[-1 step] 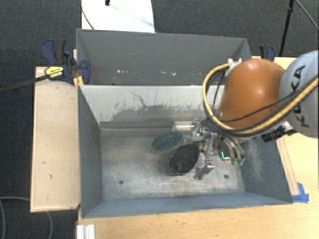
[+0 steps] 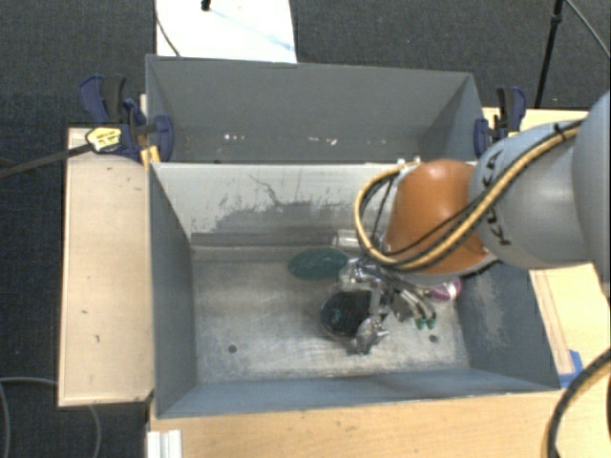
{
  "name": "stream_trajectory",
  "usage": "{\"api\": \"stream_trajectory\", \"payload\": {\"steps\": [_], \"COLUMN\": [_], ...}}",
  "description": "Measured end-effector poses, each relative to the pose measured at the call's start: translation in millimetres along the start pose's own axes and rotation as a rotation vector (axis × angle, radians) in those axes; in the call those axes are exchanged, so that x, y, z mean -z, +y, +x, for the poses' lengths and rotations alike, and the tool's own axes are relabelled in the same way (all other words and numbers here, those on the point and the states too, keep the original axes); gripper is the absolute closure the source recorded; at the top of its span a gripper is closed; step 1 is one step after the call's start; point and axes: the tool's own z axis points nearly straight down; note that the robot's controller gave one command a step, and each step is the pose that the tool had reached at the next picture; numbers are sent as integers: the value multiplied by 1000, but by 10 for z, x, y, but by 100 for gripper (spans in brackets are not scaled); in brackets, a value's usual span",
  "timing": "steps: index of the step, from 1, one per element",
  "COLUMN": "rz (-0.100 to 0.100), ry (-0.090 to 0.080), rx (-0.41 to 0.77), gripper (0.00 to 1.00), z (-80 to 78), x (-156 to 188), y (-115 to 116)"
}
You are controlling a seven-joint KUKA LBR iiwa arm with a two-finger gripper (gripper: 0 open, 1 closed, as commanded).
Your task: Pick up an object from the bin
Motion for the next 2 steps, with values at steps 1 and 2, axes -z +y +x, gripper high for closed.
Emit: {"api": "stream_trajectory", "payload": {"steps": [1, 2], "rz": [0, 2], "ry": [-7, -16], "rx": [-3, 115], "gripper": [100, 100], "z": [-17, -305], "x": [43, 1451], "y": [4, 25]}}
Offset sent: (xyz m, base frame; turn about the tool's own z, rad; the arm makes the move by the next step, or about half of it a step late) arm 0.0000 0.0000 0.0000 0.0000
